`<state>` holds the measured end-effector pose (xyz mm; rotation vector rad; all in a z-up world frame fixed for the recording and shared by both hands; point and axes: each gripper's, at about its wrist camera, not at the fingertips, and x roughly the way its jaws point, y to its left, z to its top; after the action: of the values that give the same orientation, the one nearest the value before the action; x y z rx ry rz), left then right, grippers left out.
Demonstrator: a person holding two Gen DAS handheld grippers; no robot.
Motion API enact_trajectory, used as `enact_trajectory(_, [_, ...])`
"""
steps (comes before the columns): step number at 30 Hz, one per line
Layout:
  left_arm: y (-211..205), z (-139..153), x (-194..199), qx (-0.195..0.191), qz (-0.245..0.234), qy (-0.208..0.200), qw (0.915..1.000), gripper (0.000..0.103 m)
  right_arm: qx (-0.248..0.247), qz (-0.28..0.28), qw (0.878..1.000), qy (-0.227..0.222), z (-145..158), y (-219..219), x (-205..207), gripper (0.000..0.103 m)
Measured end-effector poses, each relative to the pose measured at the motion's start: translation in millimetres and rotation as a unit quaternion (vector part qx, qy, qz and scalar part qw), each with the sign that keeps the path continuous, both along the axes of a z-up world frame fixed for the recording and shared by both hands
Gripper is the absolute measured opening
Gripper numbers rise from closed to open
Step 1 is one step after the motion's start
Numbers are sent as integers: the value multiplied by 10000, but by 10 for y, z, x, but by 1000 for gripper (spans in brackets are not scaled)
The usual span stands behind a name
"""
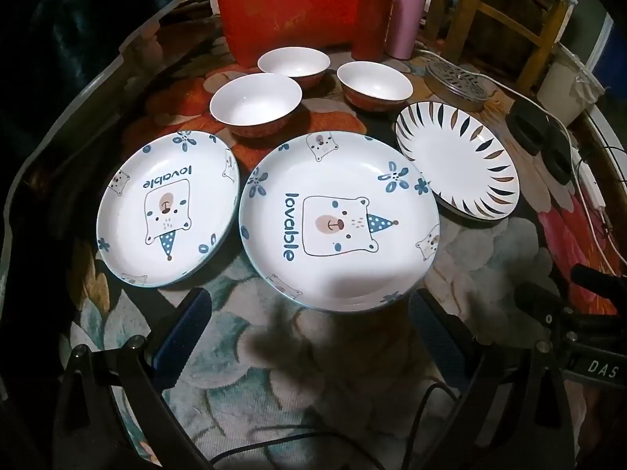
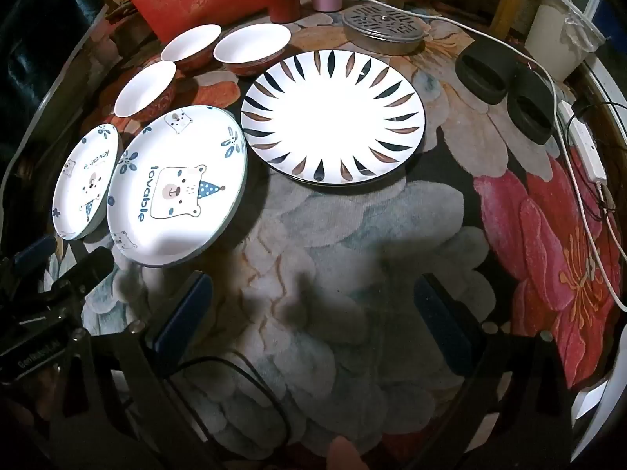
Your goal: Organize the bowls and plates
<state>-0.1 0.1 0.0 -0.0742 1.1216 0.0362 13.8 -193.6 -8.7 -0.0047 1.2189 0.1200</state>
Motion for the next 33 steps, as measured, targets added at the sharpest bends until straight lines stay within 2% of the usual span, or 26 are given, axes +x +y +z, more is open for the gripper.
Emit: enact_trajectory(33, [55, 13, -17, 9, 22, 17, 10000, 101, -10, 1, 10000, 35, -6, 13, -6, 103])
